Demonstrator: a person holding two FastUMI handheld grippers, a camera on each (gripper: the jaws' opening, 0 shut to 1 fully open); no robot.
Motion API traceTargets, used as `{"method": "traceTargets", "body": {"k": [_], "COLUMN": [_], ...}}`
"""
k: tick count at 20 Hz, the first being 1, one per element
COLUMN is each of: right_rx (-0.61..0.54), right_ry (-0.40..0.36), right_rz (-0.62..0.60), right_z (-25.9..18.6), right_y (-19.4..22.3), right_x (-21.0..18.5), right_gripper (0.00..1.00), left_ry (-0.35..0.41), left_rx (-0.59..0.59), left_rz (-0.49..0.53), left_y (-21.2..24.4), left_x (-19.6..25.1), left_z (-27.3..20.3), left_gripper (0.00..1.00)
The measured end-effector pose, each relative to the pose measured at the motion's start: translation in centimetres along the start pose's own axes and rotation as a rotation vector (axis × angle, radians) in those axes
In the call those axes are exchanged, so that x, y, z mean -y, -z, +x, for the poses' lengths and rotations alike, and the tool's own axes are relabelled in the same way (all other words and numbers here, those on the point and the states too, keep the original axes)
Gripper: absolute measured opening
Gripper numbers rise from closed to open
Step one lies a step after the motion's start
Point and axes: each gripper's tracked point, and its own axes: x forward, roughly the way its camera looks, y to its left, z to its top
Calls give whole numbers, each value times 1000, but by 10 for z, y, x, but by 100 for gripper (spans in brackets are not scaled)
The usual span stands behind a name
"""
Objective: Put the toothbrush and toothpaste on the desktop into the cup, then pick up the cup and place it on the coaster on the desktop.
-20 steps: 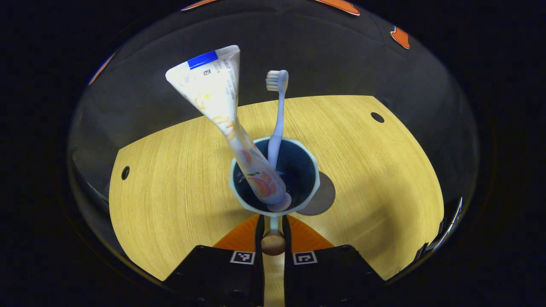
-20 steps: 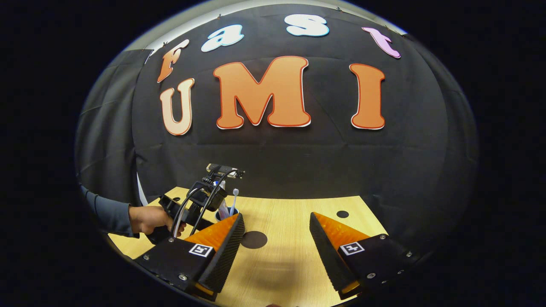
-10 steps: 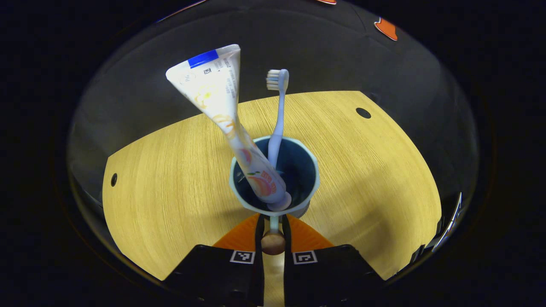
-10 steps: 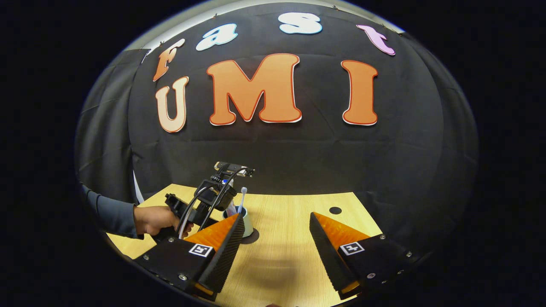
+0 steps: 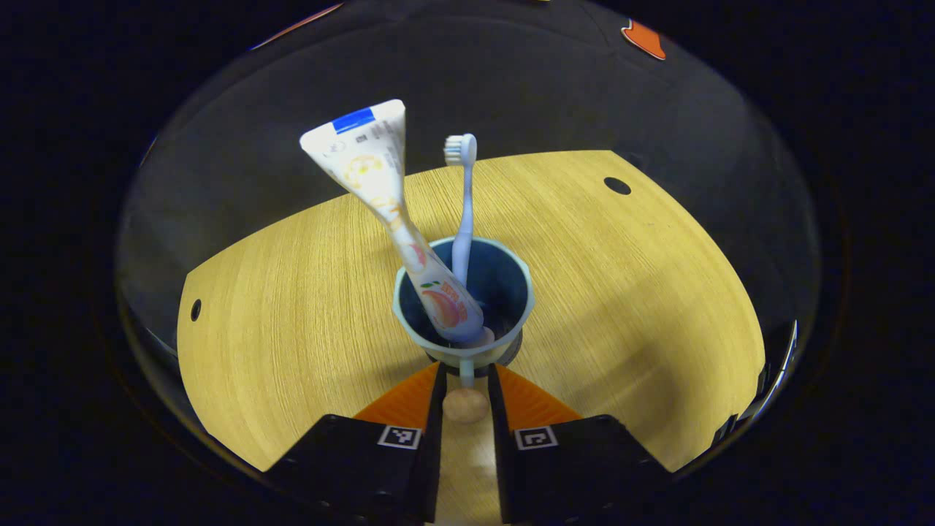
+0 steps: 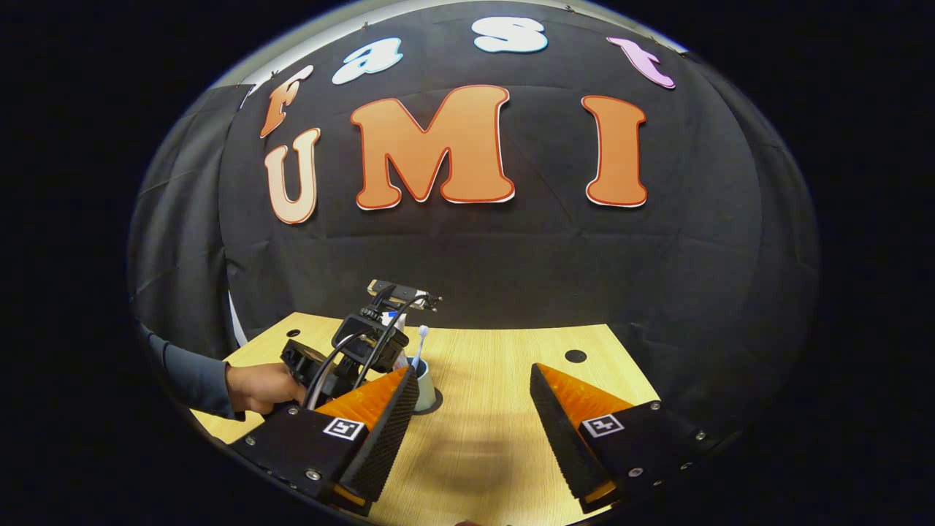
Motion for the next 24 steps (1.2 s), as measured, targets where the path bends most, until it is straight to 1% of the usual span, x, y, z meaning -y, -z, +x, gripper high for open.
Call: {"method": "traceTargets", "body": {"k": [1,3,4,5,6,8,10,16,18,21,24], "right_rx": [0,2,6,11,15,23,37,79,93,108,117], "right_ry": [-3,-10,-11,-14,-15,-18,-18,-24,-25,-26,2], "right_rz": [-2,-3,-6,-8,-11,-17,-26,-55,-64,-73,-96], "right_z": [0,1,2,3,3,4,6,13,14,13,11], "right_y": [1,-1,-2,-4,-6,-10,-14,-31,-36,-39,-41], "right_x": [-1,-3,-4,-6,-8,-15,-18,-37,-42,-49,-49], "right_gripper": [93,93,93,93,93,93,93,93,93,93,93], "left_ry": [-4,1,8,9,8,-8,-65,-186,-234,-276,-314], "left_rx": [16,44,65,89,116,179,266,485,543,618,666], "left_rz": [4,-9,-25,-42,-57,-76,-67,-74,-74,-99,-117], "left_y": [-4,-5,-5,-9,-11,-18,-29,-42,-33,-18,-2], "left_x": [3,1,0,-2,-6,-18,-39,-89,-106,-125,-140], "left_z": [-3,-12,-19,-27,-37,-60,-83,-172,-192,-230,-260], "left_gripper": [39,70,80,84,91,95,98,98,98,98,97]}}
